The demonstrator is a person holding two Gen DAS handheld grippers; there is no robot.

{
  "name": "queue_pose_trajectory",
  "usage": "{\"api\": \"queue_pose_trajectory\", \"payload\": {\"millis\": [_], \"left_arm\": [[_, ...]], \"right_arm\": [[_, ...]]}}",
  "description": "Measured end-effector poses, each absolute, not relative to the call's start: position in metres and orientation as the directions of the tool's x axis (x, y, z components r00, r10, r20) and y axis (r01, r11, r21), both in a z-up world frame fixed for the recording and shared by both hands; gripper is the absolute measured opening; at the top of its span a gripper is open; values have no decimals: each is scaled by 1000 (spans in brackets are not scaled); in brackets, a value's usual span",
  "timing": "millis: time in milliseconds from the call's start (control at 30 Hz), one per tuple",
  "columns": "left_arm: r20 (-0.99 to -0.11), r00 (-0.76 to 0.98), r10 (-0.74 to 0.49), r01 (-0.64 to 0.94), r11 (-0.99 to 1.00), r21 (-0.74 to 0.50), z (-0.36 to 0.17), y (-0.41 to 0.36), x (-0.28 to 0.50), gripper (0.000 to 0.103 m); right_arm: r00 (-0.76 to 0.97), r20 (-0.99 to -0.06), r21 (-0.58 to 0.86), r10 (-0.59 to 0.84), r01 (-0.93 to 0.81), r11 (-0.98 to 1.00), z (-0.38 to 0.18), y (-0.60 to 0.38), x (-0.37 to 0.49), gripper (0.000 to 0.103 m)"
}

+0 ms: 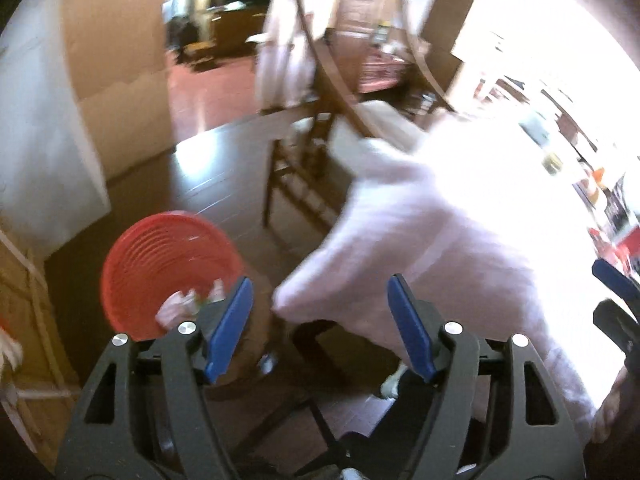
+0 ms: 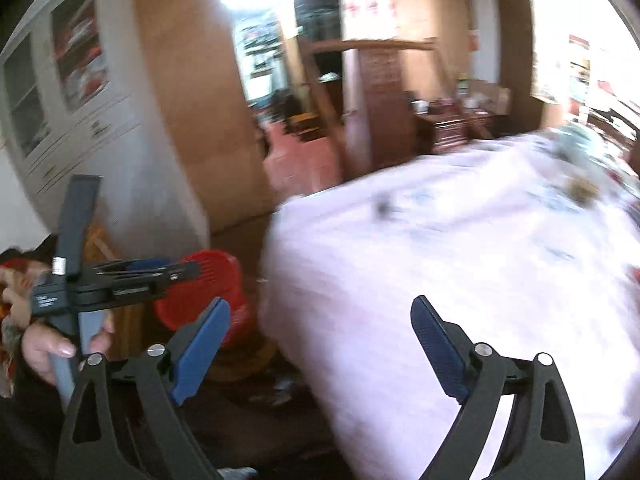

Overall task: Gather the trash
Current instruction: 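Move both open tools back over the table, then grasp the clear plastic cup with the left tool while the right tool grasps a tissue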

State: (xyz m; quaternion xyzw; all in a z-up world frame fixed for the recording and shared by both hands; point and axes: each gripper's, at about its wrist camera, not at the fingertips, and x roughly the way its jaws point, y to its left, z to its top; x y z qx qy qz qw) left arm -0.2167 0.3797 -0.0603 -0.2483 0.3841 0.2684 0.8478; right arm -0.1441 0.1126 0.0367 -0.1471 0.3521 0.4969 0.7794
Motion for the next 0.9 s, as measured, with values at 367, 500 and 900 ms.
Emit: {"api": "queue_pose_trajectory", "payload": {"millis": [367,500,900], "left_arm": [[-763,638,98,-349,921,-173,-31,248,-109,81],[-756,653,45,-251,955,-160,-30,206,-74,81],[-774,629,-74,-49,990,-134,-26,112,7,86]], "right_arm": [[558,-640,74,527,-639,766,51,-60,-86,94],[653,-617,43,439,-529,847,54,-121,-72,94],[728,-652,-23,210,-296,955,34,-217,-1,94]]}}
